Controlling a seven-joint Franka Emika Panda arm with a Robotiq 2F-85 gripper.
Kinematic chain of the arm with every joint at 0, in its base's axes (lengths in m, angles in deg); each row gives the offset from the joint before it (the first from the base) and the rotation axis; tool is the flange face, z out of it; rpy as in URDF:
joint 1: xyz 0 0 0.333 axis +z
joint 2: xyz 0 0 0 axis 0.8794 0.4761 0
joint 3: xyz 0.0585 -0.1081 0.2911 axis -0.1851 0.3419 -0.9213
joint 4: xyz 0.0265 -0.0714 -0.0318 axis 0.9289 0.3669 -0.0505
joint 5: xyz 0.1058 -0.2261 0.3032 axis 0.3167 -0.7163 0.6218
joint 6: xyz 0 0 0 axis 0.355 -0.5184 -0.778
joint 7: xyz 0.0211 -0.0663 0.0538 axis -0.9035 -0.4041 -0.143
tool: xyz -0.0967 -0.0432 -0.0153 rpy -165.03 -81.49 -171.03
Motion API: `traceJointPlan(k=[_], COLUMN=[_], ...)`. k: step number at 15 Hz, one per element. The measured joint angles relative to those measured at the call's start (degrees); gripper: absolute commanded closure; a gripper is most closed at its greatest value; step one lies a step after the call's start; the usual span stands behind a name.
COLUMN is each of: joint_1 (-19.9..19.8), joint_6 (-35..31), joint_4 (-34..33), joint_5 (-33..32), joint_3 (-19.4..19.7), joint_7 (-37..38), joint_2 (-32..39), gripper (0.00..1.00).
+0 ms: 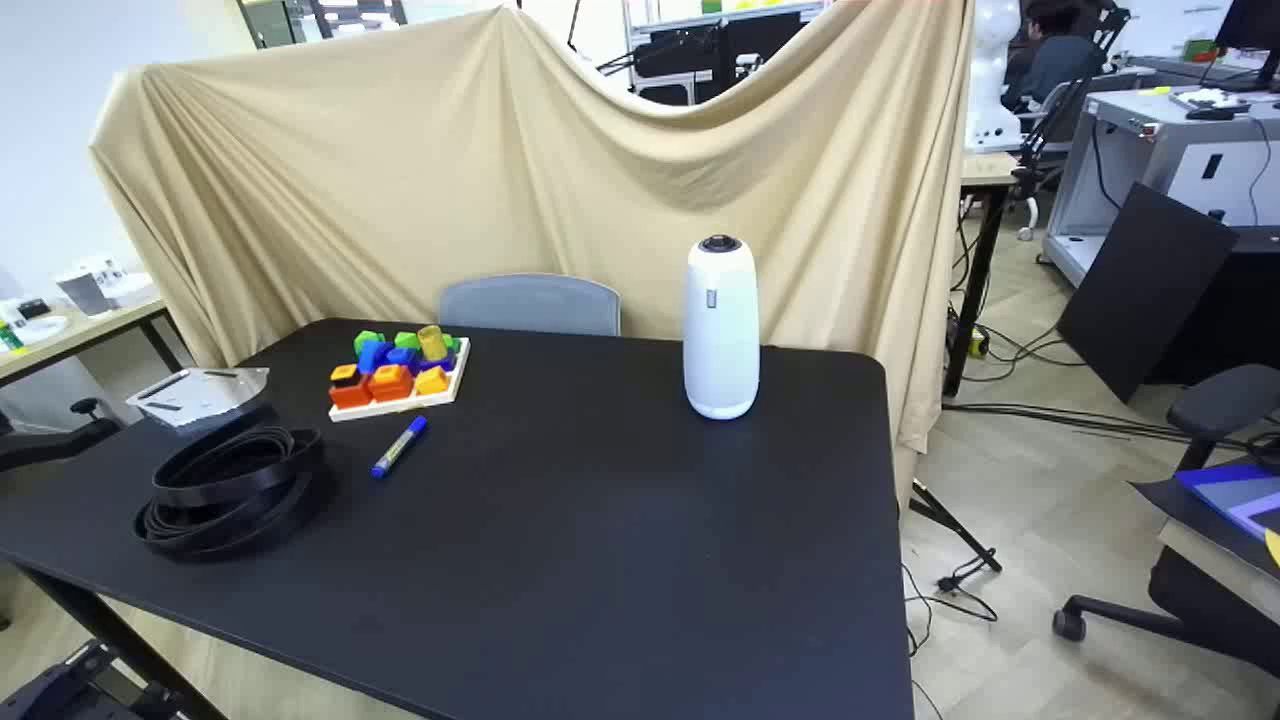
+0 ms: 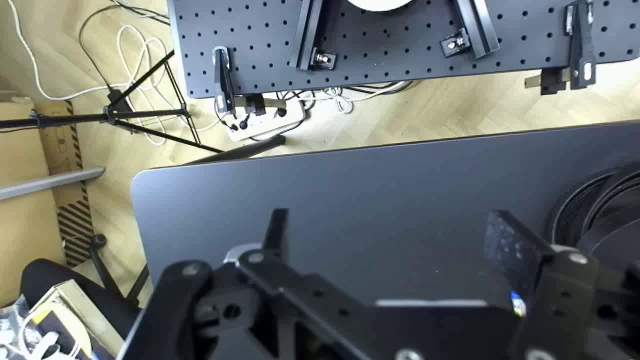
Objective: Pick up the marker and put it on the right side of the table
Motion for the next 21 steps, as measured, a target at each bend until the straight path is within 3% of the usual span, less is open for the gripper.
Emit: traceJointPlan(k=[15,21], joint_1=[0.1,-1.4], joint_6=[-0.3,-10.6], joint_4=[0.1,1.9], joint_5=[0.0,-1.4], joint_3=[0.1,1.8], joint_7=[0.0,0.1], joint_2=[0.1,6.9], gripper=[0.0,0.0])
